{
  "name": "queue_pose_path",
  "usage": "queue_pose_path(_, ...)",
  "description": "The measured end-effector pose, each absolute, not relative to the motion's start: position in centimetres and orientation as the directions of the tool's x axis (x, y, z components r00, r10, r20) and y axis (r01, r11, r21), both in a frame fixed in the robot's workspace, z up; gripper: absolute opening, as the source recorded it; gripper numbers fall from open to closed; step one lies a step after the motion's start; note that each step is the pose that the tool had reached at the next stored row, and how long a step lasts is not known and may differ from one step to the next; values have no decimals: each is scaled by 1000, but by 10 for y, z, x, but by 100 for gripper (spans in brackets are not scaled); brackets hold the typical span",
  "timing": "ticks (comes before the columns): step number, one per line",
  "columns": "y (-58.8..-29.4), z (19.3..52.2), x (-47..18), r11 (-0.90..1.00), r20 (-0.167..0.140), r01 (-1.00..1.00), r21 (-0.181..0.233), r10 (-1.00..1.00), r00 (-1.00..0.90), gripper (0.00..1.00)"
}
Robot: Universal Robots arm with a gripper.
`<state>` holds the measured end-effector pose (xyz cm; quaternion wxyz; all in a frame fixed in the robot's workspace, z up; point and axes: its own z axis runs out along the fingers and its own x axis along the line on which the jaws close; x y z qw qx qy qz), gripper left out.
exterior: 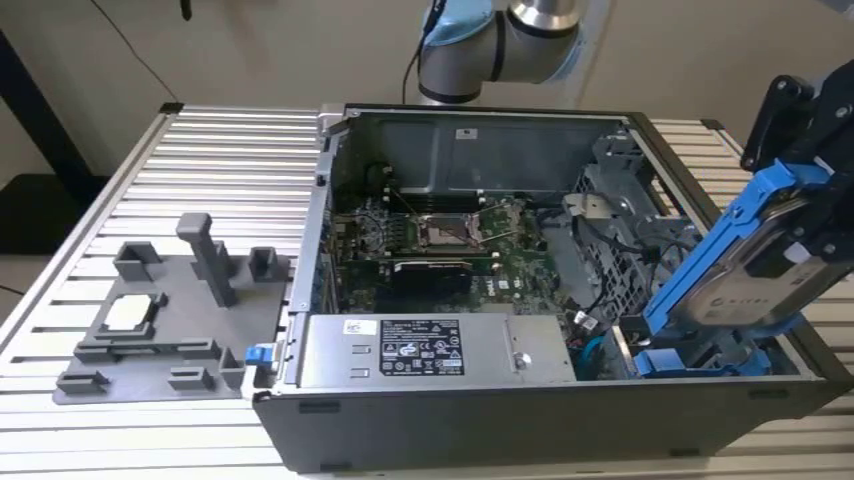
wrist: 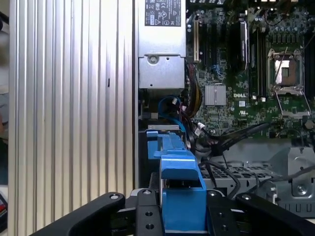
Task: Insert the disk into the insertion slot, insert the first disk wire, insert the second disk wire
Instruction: 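Insert the disk into the insertion slot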
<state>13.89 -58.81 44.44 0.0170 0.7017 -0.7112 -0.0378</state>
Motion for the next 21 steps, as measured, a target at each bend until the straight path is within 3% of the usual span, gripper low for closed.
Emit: queue_pose_path(21,-588,434,139,12,-29,-997,78,-999,-15,32)
